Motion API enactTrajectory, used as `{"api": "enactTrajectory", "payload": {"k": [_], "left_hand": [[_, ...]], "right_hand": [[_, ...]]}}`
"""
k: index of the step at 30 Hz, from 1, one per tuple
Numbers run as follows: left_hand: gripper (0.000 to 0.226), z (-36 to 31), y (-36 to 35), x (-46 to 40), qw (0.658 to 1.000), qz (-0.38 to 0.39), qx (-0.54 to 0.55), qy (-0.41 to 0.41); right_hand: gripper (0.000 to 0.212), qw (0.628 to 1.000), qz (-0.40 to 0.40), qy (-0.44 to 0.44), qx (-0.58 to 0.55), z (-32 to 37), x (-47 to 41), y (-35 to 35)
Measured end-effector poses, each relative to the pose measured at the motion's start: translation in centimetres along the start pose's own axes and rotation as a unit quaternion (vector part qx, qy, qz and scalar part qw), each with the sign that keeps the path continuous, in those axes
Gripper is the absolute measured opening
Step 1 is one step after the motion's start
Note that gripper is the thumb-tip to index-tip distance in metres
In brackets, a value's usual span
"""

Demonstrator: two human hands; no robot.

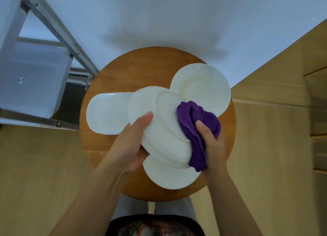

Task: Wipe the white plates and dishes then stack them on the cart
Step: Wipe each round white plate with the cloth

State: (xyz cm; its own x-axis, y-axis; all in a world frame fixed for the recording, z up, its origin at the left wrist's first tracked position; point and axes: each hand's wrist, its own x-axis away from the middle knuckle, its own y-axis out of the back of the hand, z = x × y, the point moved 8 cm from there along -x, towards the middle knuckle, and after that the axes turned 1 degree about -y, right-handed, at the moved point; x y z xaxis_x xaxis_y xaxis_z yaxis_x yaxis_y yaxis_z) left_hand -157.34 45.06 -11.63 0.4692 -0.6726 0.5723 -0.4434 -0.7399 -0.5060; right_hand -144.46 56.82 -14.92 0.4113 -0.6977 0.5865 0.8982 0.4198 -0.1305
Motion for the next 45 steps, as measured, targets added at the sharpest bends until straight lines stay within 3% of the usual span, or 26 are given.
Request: {"api": "enactTrajectory", "payload": {"k": [4, 9, 12, 15, 19, 25, 28, 33, 35, 37, 39, 41, 42, 43, 45], "left_hand": [[0.037, 1.0, -1.0, 0.1, 0.995, -0.014, -0.079, -0.06], [0.043, 1.4, -2.4, 0.3, 0.978, 0.017, -0.186, -0.091], [0.025, 1.2, -3.3, 1.1, 0.974, 0.04, -0.189, -0.117], [0.021, 1.4, -3.7, 1.6, 0.972, 0.053, -0.195, -0.123], [0.022, 1.7, -3.5, 1.7, 0.973, 0.042, -0.201, -0.109], [0.039, 1.4, -3.4, 2.4, 0.955, 0.069, -0.266, -0.109], [0.02, 0.2, -3.3, 3.0, 0.954, 0.081, -0.258, -0.127], [0.021, 0.4, -2.5, 3.1, 0.937, 0.084, -0.322, -0.107], [0.026, 1.6, -2.8, 2.8, 0.875, 0.088, -0.467, -0.088], [0.025, 2.7, -3.7, 2.2, 0.755, 0.114, -0.639, -0.099], [0.052, 3.5, -5.4, 1.9, 0.65, 0.145, -0.731, -0.147], [0.062, 4.6, -6.6, 1.6, 0.59, 0.166, -0.766, -0.191], [0.064, 5.1, -6.7, 1.3, 0.573, 0.163, -0.779, -0.195], [0.065, 5.7, -6.7, 1.1, 0.552, 0.164, -0.793, -0.196], [0.065, 6.9, -6.8, 1.1, 0.507, 0.179, -0.818, -0.203]], "right_hand": [[0.074, 0.998, -0.063, 0.0, -0.003, -1.4, 1.8, -1.4], [0.097, 0.998, -0.044, 0.024, 0.039, -0.9, 3.0, -3.1], [0.084, 0.994, -0.044, 0.051, 0.083, 0.3, 3.2, -2.5], [0.073, 0.991, -0.032, 0.082, 0.106, 1.9, 2.8, -2.5], [0.011, 0.989, -0.007, 0.076, 0.125, 2.9, 0.6, -2.7], [0.022, 0.976, -0.021, 0.109, 0.185, 4.2, -2.4, -3.0], [0.029, 0.98, -0.023, 0.075, 0.185, 2.9, -2.9, -1.0], [0.005, 0.986, -0.067, -0.026, 0.147, 0.2, -1.5, 4.0], [0.007, 0.993, -0.087, -0.064, 0.045, 0.2, -1.0, 4.8], [0.017, 0.995, -0.065, -0.071, -0.007, 0.7, -0.6, 4.2], [0.046, 0.997, -0.004, -0.078, 0.0, 1.2, -0.1, 2.2], [0.078, 0.996, 0.024, -0.087, 0.027, 1.3, 0.5, 0.8], [0.081, 0.995, 0.018, -0.085, 0.038, 1.3, 0.5, 0.8], [0.073, 0.996, 0.008, -0.081, 0.047, 1.4, 0.5, 1.2], [0.035, 0.995, 0.008, -0.06, 0.076, 1.7, 0.3, 2.2]]}}
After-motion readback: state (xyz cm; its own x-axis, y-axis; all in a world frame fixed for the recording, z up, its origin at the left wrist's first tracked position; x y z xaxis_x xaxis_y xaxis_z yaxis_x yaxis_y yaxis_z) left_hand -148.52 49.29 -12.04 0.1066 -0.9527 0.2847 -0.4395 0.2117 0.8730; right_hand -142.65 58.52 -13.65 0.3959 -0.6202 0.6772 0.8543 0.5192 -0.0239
